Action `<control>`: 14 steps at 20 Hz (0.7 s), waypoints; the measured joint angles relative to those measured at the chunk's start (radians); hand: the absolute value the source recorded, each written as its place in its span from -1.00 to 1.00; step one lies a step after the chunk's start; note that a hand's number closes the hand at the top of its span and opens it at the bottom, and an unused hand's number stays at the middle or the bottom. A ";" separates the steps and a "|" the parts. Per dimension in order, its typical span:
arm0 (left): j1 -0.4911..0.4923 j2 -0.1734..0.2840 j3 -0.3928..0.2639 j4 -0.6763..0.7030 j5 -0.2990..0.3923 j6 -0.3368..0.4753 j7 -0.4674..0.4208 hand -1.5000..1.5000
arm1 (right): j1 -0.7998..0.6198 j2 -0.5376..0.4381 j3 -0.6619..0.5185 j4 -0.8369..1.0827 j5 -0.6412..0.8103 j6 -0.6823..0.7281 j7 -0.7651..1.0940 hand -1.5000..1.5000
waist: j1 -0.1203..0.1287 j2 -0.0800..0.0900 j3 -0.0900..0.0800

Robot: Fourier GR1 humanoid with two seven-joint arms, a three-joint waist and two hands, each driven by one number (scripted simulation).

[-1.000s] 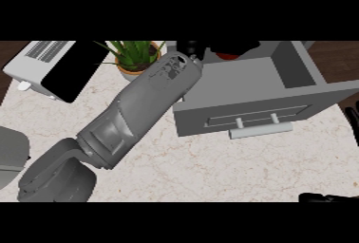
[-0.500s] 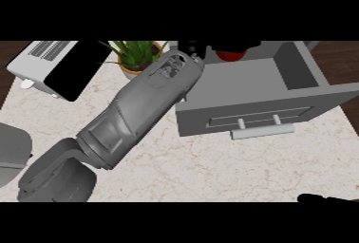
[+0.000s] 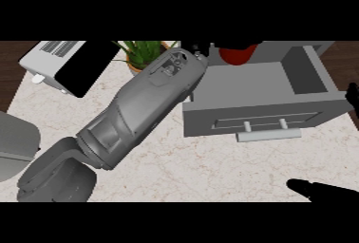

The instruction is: Pick up the can, place it into the drawer and close the drawer

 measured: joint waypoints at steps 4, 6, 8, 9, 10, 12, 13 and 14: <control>-0.013 0.000 -0.009 -0.006 0.003 0.007 0.013 -1.00 | -0.040 -0.022 0.074 0.054 0.178 -0.030 0.012 -1.00 | 0.025 -0.005 -0.001; -0.010 0.000 -0.017 -0.020 0.006 0.018 0.022 -1.00 | -0.041 -0.027 0.109 0.097 0.256 -0.056 -0.010 -1.00 | 0.032 -0.008 0.000; -0.017 0.000 -0.018 -0.032 0.005 0.021 0.044 -1.00 | -0.063 -0.035 0.139 0.135 0.330 -0.069 -0.003 -1.00 | 0.046 -0.012 -0.001; -0.012 0.002 -0.015 -0.036 0.000 0.019 0.042 -1.00 | -0.072 -0.037 0.152 0.160 0.365 -0.076 0.000 -1.00 | 0.054 -0.013 -0.001; -0.014 0.002 -0.015 -0.038 -0.004 0.022 0.049 -1.00 | -0.083 -0.035 0.167 0.181 0.397 -0.081 0.009 -1.00 | 0.057 -0.014 -0.001; -0.014 0.017 -0.012 -0.048 -0.010 0.010 0.068 -1.00 | -0.094 -0.031 0.194 0.250 0.471 -0.119 0.005 -1.00 | 0.070 -0.016 -0.001; -0.013 0.024 -0.011 -0.058 -0.014 0.008 0.078 -1.00 | -0.115 -0.028 0.198 0.289 0.498 -0.132 0.008 -1.00 | 0.076 -0.018 -0.001; -0.009 0.037 -0.010 -0.067 -0.019 0.000 0.085 -1.00 | -0.133 -0.015 0.211 0.326 0.530 -0.152 0.015 -1.00 | 0.080 -0.018 -0.001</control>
